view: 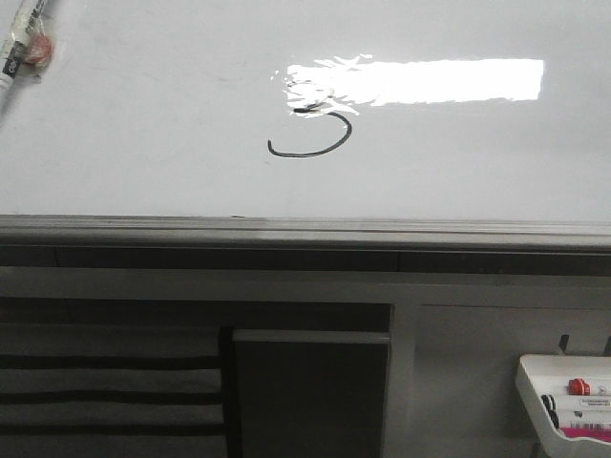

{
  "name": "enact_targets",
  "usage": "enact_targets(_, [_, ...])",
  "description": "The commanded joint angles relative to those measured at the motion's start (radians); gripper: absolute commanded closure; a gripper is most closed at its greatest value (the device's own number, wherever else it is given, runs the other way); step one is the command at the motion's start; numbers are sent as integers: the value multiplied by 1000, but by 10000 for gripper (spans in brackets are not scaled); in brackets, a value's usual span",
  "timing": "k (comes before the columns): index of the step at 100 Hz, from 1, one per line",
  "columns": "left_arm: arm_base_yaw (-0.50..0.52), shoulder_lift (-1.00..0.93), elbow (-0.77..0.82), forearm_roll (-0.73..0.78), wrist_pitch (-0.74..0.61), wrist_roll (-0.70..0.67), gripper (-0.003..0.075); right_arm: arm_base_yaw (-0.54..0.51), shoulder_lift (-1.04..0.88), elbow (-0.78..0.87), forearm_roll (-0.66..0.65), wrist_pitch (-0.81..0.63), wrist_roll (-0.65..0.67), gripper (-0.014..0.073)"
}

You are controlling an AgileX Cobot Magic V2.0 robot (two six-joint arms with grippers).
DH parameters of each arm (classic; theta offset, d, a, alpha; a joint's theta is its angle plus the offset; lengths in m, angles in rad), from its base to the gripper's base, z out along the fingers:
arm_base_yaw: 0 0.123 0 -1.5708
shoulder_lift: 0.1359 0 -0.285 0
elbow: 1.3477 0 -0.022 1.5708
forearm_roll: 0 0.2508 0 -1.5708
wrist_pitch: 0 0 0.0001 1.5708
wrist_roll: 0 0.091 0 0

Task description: Write number 3 on whiteboard

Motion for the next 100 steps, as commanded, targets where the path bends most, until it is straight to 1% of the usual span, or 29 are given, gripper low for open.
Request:
enact_targets(1, [6,-33,2,7,-45,-14,739,-5,2,-25,4,-73,0,673])
enact_targets(28, [-63,-31,2,7,-27,-14,739,-5,2,-25,4,-73,0,673])
enact_targets(85, [-63,-31,2,7,-27,-14,739,-5,-11,-15,4,-82,0,673])
enact_targets(92, [-63,-31,2,7,-27,-14,739,-42,-64,22,9,-107,0,673])
enact_targets(100, [-63,-31,2,7,-27,-14,739,-121,-149,97,49,-145,0,673])
